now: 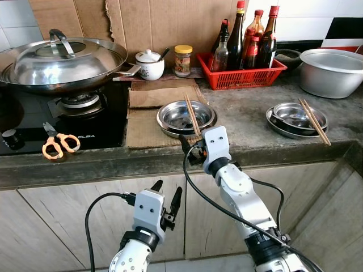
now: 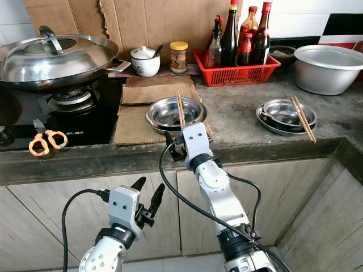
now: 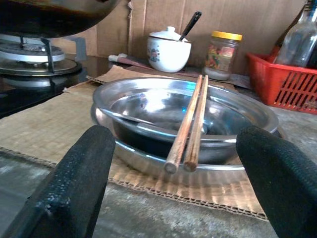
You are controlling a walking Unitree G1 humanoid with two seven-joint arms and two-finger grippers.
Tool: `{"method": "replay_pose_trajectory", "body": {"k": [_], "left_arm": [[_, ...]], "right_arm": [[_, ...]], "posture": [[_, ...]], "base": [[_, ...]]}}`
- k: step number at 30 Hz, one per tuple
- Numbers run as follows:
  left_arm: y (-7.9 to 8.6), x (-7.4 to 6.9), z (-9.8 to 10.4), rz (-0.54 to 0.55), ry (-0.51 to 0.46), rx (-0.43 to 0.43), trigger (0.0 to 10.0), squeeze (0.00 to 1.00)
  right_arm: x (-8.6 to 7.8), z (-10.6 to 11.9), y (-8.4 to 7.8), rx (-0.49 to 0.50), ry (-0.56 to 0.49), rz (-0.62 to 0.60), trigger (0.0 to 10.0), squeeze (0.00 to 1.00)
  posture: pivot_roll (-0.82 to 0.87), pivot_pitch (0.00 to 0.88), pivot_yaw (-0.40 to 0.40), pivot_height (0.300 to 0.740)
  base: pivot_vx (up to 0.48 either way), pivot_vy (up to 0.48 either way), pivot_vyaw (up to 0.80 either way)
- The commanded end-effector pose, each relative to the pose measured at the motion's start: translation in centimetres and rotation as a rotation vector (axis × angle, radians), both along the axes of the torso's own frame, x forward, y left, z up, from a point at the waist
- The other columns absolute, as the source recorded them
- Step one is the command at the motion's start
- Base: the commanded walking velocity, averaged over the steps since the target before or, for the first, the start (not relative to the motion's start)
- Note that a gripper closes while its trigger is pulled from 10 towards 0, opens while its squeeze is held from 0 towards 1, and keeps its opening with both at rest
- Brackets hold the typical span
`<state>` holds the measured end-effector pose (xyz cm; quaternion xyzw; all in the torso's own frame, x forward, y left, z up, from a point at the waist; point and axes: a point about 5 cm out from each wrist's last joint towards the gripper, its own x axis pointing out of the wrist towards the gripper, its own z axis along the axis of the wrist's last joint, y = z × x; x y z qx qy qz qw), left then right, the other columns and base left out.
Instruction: Kitchen organization
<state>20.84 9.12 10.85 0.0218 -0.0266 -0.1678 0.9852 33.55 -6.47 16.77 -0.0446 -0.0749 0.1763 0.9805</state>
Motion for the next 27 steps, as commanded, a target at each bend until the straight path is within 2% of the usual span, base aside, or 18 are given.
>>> {"method": "replay_pose_trajectory", "body": {"k": [1, 11, 12, 13, 14, 15, 16, 19, 20, 21, 22, 27], "left_arm": [[-0.1, 0.0, 0.3, 0.002, -0.021, 0.002, 10.0, 0.0], [-0.1, 0.1, 0.2, 0.004, -0.017, -0.002, 10.0, 0.0], [-0.1, 0.1, 0.2, 0.005, -0.016, -0.003, 10.0, 0.0], [-0.1, 0.1, 0.2, 0.005, -0.016, -0.003, 10.0, 0.0], [-0.1, 0.1, 0.1, 0.005, -0.016, -0.003, 10.0, 0.0], [-0.1, 0.1, 0.1, 0.005, -0.015, -0.003, 10.0, 0.0], [-0.1, 0.1, 0.1, 0.006, -0.014, -0.002, 10.0, 0.0], [-0.1, 0.1, 0.1, 0.006, -0.012, -0.002, 10.0, 0.0], [-0.1, 0.1, 0.1, 0.006, -0.012, -0.002, 10.0, 0.0], [-0.1, 0.1, 0.1, 0.005, -0.012, -0.002, 10.0, 0.0], [-0.1, 0.1, 0.1, 0.006, -0.012, -0.002, 10.0, 0.0], [0.0, 0.1, 0.1, 0.005, -0.011, 0.0, 10.0, 0.0]], "right_arm": [[0.4, 0.6, -0.2, 0.014, -0.018, -0.019, 10.0, 0.0], [1.1, 0.7, -0.4, 0.015, -0.019, -0.04, 10.0, 0.0], [1.1, 0.7, -0.4, 0.016, -0.019, -0.041, 8.7, 0.0], [1.1, 0.7, -0.4, 0.016, -0.019, -0.041, 8.7, 0.0], [1.2, 0.7, -0.4, 0.016, -0.02, -0.044, 6.4, 0.0], [1.2, 0.7, -0.5, 0.019, -0.019, -0.045, 1.9, 0.0], [1.3, 0.7, -0.5, 0.019, -0.019, -0.045, 0.0, 0.0], [1.3, 0.7, -0.5, 0.015, -0.017, -0.04, 0.0, 0.0], [1.3, 0.7, -0.5, 0.014, -0.017, -0.04, 5.3, 0.0], [1.3, 0.7, -0.5, 0.014, -0.017, -0.041, 5.3, 0.0], [1.3, 0.8, -0.5, 0.016, -0.018, -0.042, 10.0, 0.0], [1.5, 0.9, -0.6, 0.022, -0.023, -0.045, 10.0, 0.0]], "posture": [[0.14, 0.0, -0.043, 0.74], [0.14, 0.0, -0.044, 0.74], [0.14, 0.0, -0.042, 0.74], [0.14, 0.0, -0.042, 0.74], [0.14, 0.0, -0.042, 0.74], [0.14, 0.0, -0.045, 0.74], [0.14, 0.0, -0.043, 0.74], [0.14, 0.0, -0.043, 0.74], [0.14, 0.0, -0.046, 0.74], [0.14, 0.0, -0.046, 0.74], [0.14, 0.0, -0.044, 0.74], [0.14, 0.0, -0.042, 0.74]], "base": [[0.0, 0.0, 0.0], [0.0, 0.0, 0.0], [0.0, 0.0, 0.0], [0.0, 0.0, 0.0], [0.0, 0.0, 0.0], [0.0, 0.0, 0.0], [0.0, 0.0, 0.0], [0.0, 0.0, 0.0], [0.0, 0.0, 0.0], [0.0, 0.0, 0.0], [0.0, 0.0, 0.0], [0.0, 0.0, 0.0]]}}
